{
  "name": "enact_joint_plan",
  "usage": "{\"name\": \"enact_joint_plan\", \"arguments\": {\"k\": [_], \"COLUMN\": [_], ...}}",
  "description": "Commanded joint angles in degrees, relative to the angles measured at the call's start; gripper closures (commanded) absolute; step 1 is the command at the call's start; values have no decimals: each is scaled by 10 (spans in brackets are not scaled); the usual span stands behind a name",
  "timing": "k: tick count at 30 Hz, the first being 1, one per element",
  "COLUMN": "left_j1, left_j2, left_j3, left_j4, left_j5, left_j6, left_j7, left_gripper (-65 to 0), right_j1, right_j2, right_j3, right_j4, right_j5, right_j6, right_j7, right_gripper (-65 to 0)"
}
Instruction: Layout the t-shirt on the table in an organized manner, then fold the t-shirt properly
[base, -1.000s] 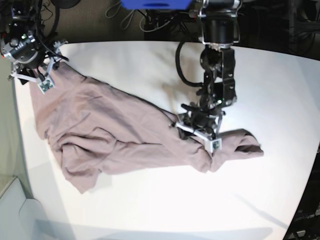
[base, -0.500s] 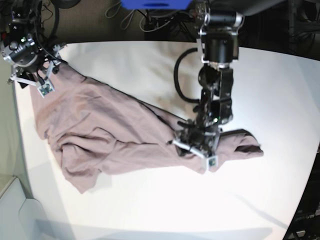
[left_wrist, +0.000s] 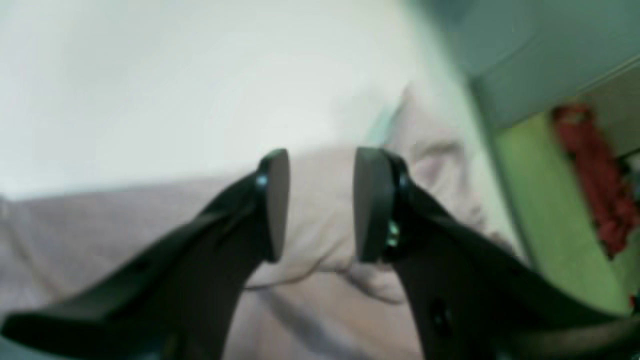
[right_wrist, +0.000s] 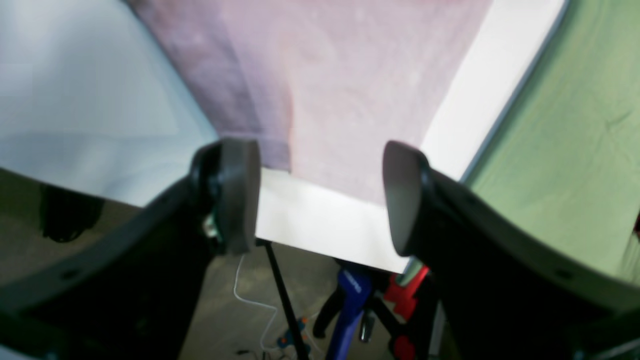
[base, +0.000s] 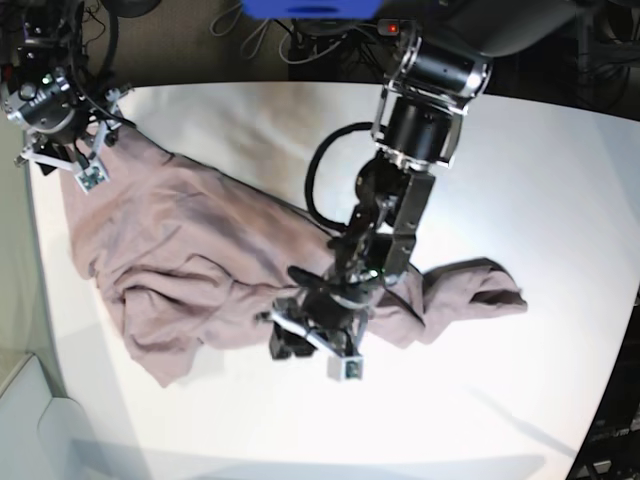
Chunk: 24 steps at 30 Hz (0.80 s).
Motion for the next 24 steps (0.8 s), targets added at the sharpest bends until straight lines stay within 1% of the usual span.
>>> {"name": "enact_joint_plan", "arguments": {"k": [1,3,4,6,9,11,13,17,24], "left_j1": [4,29,40,54,68,83,96,100,96], "left_j2": [3,-19,-32,-55,-83,-99,-104,-106,-109], "left_j3": [0,0,0,-1,-1,-6,-25,-61,-148], "left_j4": [40,93,107,114,103,101,100,77,29], "left_j5": [3,5,5,3,2,2,2,3,5], "left_j6": [2,44,60,83,102,102,100,99,97], "left_j7": [10,23,22,10,-7,-21,-27,-29,-29], "left_gripper": [-216,-216,-216,-216,-216,-216,-216,-216,-218], "right_j1": [1,1,1,1,1,1,7,9,9], "right_j2": [7,7,7,7,7,7,7,7,7], "right_j3": [3,3,3,3,3,3,3,3,3], "right_j4": [9,9,9,9,9,9,9,9,9], "right_j5": [0,0,0,0,0,0,0,0,0], "right_j6": [-2,-2,-2,-2,-2,-2,-2,-2,-2], "right_j7": [6,6,6,6,7,7,7,7,7], "right_gripper": [-392,-392,-392,-392,-392,-392,-392,-392,-392]}}
